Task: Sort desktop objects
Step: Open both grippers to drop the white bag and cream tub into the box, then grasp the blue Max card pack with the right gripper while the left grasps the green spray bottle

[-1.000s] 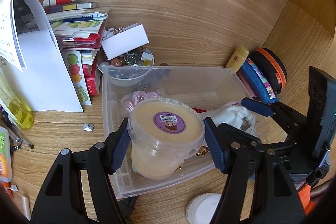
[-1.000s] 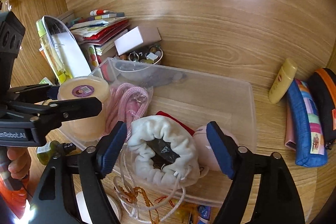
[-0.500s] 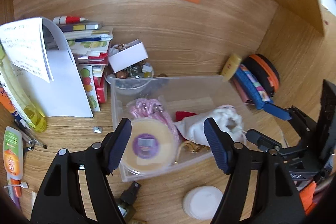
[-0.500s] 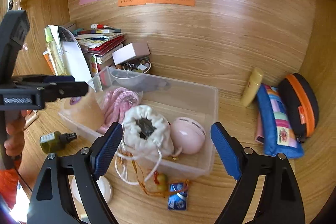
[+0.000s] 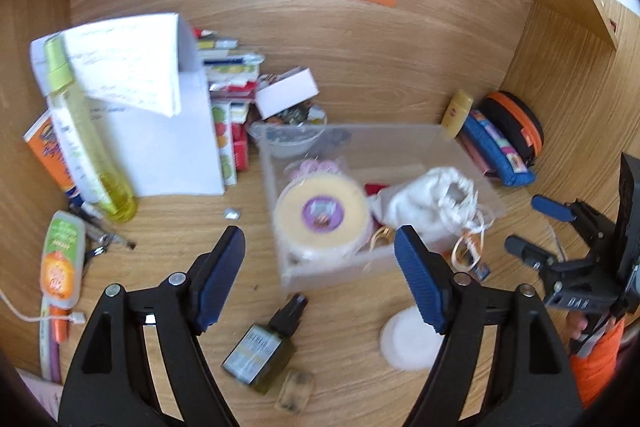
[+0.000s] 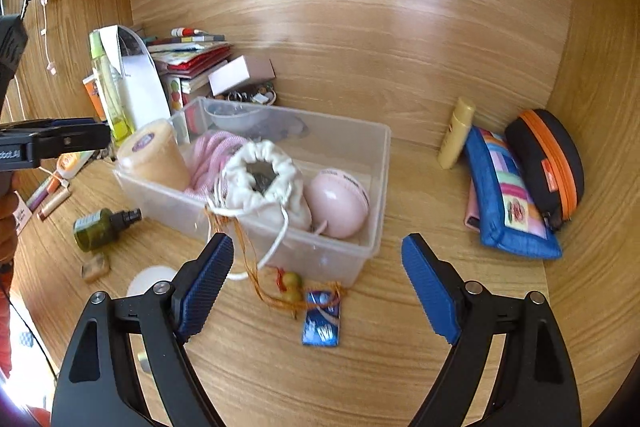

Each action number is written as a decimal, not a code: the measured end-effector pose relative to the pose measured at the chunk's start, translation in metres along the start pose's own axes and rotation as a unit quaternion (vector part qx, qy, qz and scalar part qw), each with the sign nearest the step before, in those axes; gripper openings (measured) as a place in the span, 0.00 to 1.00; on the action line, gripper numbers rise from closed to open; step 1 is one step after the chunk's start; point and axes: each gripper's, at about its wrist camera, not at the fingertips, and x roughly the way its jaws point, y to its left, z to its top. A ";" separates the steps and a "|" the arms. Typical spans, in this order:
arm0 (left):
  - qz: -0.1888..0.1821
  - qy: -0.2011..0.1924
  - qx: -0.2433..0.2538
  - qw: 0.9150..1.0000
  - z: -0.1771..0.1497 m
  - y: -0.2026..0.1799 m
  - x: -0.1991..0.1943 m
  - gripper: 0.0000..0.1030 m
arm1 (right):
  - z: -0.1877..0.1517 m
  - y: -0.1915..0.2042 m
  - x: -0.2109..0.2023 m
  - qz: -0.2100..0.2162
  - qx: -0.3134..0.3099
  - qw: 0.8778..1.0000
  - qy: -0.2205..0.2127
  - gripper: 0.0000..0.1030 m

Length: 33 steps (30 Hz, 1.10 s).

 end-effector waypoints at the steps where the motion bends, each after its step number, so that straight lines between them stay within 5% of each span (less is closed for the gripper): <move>1: 0.005 0.004 0.002 1.000 -0.005 0.002 0.000 0.78 | -0.003 -0.001 0.000 -0.002 0.000 1.000 0.003 0.82; 23: 0.031 0.110 -0.008 0.993 -0.075 0.034 0.045 0.79 | -0.055 -0.016 0.044 -0.003 -0.015 0.994 0.106 0.79; 25: 0.029 0.112 -0.011 0.993 -0.077 0.035 0.048 0.79 | -0.055 -0.016 0.045 0.000 -0.017 0.994 0.105 0.74; 27: 0.025 0.115 -0.013 0.993 -0.078 0.036 0.051 0.79 | -0.055 -0.014 0.048 0.006 -0.023 0.994 0.110 0.50; 33: 0.025 0.113 -0.012 0.993 -0.080 0.034 0.057 0.79 | -0.053 -0.012 0.055 0.015 -0.030 0.993 0.114 0.31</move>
